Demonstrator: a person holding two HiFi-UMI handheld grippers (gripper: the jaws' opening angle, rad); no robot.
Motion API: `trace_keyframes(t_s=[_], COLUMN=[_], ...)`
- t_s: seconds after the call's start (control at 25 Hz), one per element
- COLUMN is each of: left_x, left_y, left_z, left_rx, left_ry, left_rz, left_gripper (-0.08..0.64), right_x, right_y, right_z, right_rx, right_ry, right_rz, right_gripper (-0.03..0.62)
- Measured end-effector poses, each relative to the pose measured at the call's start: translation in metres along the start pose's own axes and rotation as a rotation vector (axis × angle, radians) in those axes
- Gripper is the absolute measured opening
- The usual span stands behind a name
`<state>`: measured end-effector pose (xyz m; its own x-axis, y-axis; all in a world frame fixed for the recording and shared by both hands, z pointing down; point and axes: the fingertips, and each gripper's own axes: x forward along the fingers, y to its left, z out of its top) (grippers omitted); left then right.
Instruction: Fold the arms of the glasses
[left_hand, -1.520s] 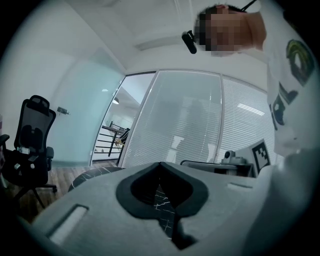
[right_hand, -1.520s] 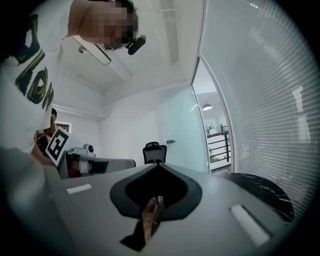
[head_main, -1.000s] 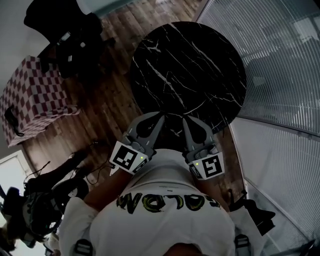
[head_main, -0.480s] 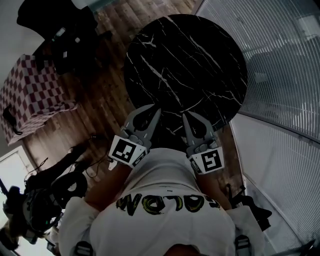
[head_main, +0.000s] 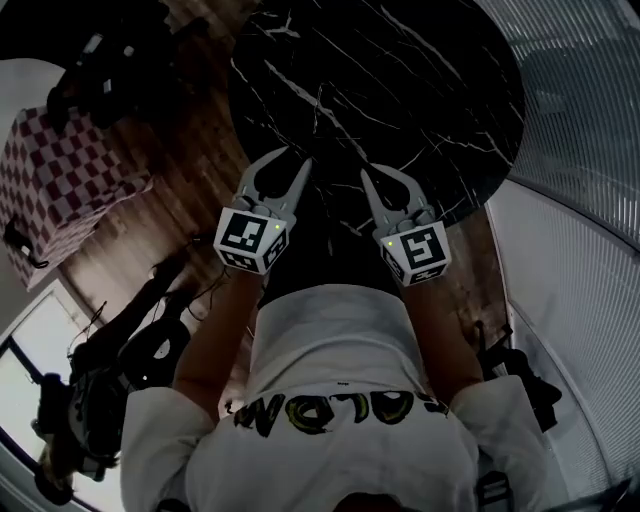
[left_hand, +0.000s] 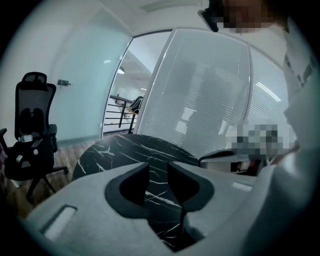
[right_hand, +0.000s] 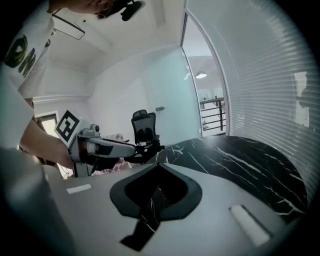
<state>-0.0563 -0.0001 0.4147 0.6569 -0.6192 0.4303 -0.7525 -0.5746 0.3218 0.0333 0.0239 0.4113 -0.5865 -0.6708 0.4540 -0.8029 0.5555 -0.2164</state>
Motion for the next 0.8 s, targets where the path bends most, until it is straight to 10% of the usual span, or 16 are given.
trace_keyframes(t_s=[0.8], left_x=[0.100], left_y=[0.062], left_z=[-0.101], left_rx=[-0.058], left_ry=[0.156], left_rz=[0.049], left_gripper=[0.161], right_x=[0.083], right_y=[-0.066], right_z=[-0.139], right_rx=[0.011], right_ry=[0.283], right_rz=[-0.066], right_gripper=[0.002])
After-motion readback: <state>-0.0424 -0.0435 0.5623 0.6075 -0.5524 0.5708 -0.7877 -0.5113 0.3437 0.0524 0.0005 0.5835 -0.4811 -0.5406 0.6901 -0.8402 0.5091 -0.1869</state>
